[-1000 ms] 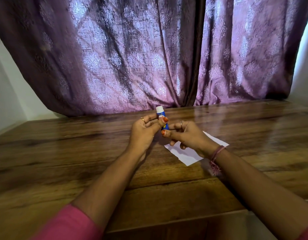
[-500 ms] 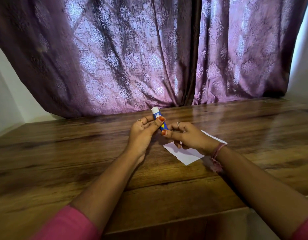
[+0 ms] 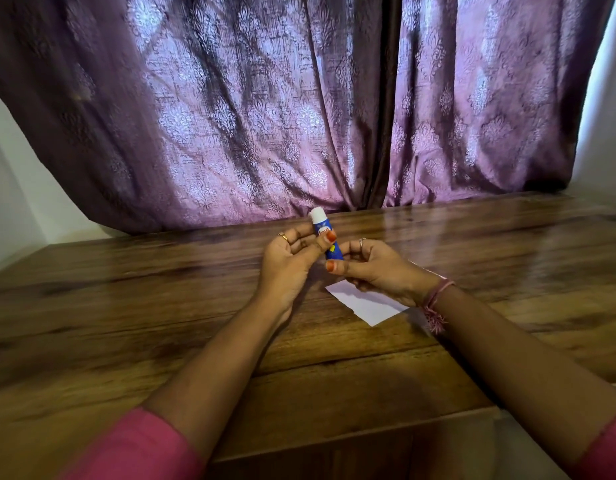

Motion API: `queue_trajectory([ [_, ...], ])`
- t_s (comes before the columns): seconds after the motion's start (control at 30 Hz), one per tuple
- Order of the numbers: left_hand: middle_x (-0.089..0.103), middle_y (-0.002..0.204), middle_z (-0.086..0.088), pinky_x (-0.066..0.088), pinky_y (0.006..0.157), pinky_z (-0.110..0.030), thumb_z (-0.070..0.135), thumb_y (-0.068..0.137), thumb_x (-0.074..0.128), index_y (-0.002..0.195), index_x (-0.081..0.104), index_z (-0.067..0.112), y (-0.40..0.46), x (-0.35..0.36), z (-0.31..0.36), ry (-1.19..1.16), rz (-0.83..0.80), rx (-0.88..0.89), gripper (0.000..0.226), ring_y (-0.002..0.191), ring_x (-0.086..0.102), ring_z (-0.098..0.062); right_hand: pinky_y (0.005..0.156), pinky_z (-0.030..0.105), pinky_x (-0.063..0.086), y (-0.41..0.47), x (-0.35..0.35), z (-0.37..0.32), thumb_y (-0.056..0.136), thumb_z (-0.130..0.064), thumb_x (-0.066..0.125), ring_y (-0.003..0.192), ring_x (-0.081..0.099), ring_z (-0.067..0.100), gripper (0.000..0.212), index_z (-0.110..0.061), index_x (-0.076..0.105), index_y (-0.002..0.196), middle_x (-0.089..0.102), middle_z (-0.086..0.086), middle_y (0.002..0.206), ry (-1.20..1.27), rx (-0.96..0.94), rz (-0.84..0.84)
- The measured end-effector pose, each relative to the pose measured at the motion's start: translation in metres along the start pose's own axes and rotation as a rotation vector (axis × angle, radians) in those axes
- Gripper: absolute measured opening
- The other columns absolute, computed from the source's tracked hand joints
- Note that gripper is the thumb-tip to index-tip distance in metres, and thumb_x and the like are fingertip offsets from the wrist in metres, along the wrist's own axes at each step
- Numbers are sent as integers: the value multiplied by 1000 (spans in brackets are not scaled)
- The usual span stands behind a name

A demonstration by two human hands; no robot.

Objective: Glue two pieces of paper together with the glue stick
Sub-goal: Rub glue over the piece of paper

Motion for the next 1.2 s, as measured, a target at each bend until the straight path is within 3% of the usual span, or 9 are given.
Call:
queue_trajectory([
  [0.13, 75, 88, -7, 58, 68, -32, 24, 68, 75, 97, 66, 14, 0, 0, -2, -7, -2, -1, 32, 80, 70, -19, 41, 15, 29, 2, 0, 1, 86, -17, 68, 40, 36, 1, 20, -26, 71, 69, 46, -11, 46, -41, -41, 59],
  [0.23, 75, 89, -7, 58, 63, -30, 22, 70, 74, 97, 66, 12, 0, 0, 0, -32, -29, -4, 30, 79, 70, -18, 42, 16, 29, 1, -1, 0, 88, -18, 64, 42, 38, 2, 6, -14, 65, 85, 47, 3, 59, -40, -36, 36],
  [0.4, 74, 91, -6, 54, 54, -25, 12, 87, 61, 96, 66, 10, -1, 1, 1, -76, -62, -16, 11, 70, 69, -14, 46, 16, 34, -1, 0, 2, 96, -28, 50, 50, 43, 3, 29, -3, 63, 104, 55, 14, 81, -36, -25, -78],
  [0.57, 74, 89, -4, 52, 50, -23, 11, 91, 57, 103, 64, 3, -2, 3, 4, -60, -80, -22, 17, 60, 65, -9, 47, 15, 35, -1, 1, 4, 86, -43, 53, 53, 47, 1, 34, -13, 66, 98, 66, 0, 90, 69, 19, -120],
  [0.7, 73, 91, -9, 56, 62, -29, 11, 85, 63, 105, 64, 3, -1, 0, 6, -43, -24, -22, 21, 72, 68, -16, 47, 15, 35, 1, -1, 4, 82, -43, 60, 53, 49, 1, 47, -2, 64, 105, 66, 1, 86, 46, 39, -45],
  [0.8, 72, 94, -13, 54, 75, -35, 14, 76, 70, 103, 64, 6, -1, -1, 5, -38, 20, -17, 28, 81, 67, -23, 45, 15, 34, 1, -4, 2, 78, -31, 71, 48, 45, -1, 34, -8, 64, 102, 58, -3, 70, -20, 32, 37],
  [0.93, 74, 91, -8, 56, 71, -30, 16, 75, 73, 101, 65, 8, -2, 1, 1, 7, 5, -12, 29, 80, 69, -18, 47, 18, 35, 0, -2, 0, 83, -17, 71, 46, 44, 1, 9, -15, 63, 87, 54, -8, 56, -79, 15, 61],
  [1.07, 74, 88, -8, 56, 70, -32, 20, 70, 72, 98, 65, 9, -1, 1, 2, -42, -8, -28, 32, 76, 68, -19, 52, 21, 34, -2, -1, -3, 92, -17, 60, 51, 46, 4, 9, -10, 61, 97, 53, 6, 70, -83, -1, 12],
  [1.2, 74, 88, -6, 56, 63, -30, 13, 84, 63, 97, 64, 9, 0, 0, 3, -66, -40, -28, 14, 70, 67, -17, 55, 16, 36, -4, 2, -3, 98, -20, 48, 59, 51, 0, 19, -9, 61, 106, 64, 0, 85, -40, -15, -69],
])
Point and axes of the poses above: each hand's wrist, its own y-axis towards the middle knuckle, its own x-axis out of the palm, z = x × y, the point moved 2 cm from there along y, towards the middle knuckle
